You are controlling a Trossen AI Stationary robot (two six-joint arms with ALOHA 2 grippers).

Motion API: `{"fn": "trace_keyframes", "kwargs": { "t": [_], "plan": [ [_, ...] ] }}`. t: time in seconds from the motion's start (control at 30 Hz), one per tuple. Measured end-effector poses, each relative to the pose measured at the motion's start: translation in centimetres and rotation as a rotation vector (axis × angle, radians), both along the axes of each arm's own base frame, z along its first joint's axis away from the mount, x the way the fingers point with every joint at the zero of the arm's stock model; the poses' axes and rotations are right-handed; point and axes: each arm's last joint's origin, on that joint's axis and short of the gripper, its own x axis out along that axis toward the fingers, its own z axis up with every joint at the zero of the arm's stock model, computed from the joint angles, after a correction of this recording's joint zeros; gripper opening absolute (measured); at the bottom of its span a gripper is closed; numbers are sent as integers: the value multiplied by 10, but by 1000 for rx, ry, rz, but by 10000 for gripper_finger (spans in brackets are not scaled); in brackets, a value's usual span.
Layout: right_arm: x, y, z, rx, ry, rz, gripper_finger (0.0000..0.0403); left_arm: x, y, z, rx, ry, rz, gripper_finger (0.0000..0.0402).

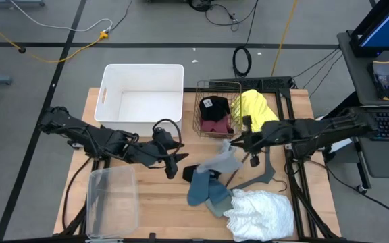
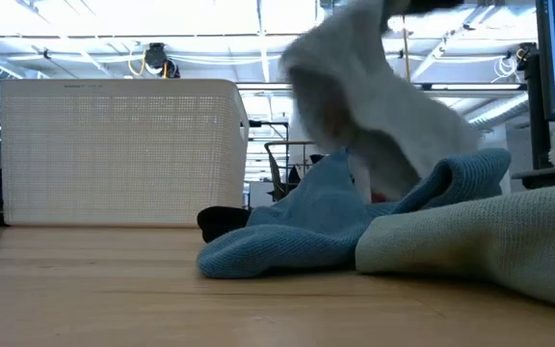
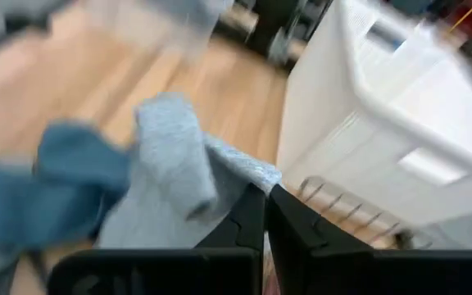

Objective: Pick & Place Cloths
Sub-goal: Put the gray boxers into the gold wire basket

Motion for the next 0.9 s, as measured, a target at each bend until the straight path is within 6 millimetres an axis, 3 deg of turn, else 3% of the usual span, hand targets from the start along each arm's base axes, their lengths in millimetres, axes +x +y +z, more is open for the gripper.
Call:
{"fn": "trace_keyframes", "kwargs": {
  "t": [0.4,0.63,0.9],
  "plan": [
    [-10,-1,85,-26,-443,53,0,6,-3,13,-13,-138,-32,195],
    [-14,3,109,-1,-686,199,0,9,-3,22,-19,-229,-45,195],
    [-16,5,123,43,-842,279,0,12,-1,28,-28,-288,-34,195]
  ]
}}
